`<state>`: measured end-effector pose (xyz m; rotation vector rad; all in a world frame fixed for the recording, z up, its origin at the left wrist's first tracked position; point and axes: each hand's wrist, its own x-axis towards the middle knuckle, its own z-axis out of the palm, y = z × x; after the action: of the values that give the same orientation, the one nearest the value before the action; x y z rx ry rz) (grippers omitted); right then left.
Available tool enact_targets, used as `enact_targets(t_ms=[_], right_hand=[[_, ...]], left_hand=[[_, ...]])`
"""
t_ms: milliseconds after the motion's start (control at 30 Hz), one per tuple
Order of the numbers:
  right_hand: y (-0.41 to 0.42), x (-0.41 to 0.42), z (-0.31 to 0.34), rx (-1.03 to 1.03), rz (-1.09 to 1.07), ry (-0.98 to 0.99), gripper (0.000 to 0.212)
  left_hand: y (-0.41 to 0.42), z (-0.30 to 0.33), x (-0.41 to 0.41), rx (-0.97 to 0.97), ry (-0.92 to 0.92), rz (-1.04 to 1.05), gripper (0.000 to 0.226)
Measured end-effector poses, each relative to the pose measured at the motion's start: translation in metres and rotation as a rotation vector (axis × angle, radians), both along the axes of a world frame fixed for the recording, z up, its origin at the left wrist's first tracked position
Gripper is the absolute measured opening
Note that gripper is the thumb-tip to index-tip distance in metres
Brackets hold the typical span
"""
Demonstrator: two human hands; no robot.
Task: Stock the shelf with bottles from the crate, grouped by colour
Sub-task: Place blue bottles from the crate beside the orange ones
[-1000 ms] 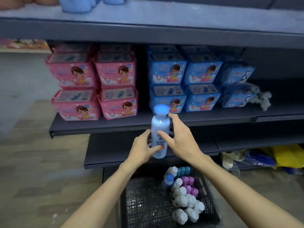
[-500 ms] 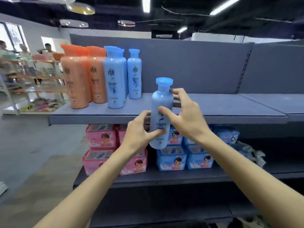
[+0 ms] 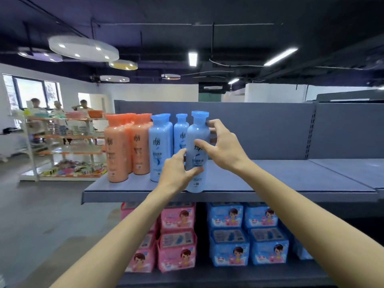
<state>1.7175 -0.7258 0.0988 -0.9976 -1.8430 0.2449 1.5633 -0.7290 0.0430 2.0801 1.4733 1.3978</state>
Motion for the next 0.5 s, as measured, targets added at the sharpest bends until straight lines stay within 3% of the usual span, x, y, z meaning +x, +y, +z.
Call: enact_targets(t_ms=[267, 500], right_hand=[[0.055, -0.021, -0.012, -0.036, -0.050, -0.062, 0.042], [0.098, -0.034, -0.010, -0.068, -0.030, -0.173, 0.056]], left_hand=[[0.039, -0.016, 0.001, -0.066, 0.059, 0.120, 0.038], [0.079, -0.019, -0.001, -0.102, 0.040, 0.232, 0.035]])
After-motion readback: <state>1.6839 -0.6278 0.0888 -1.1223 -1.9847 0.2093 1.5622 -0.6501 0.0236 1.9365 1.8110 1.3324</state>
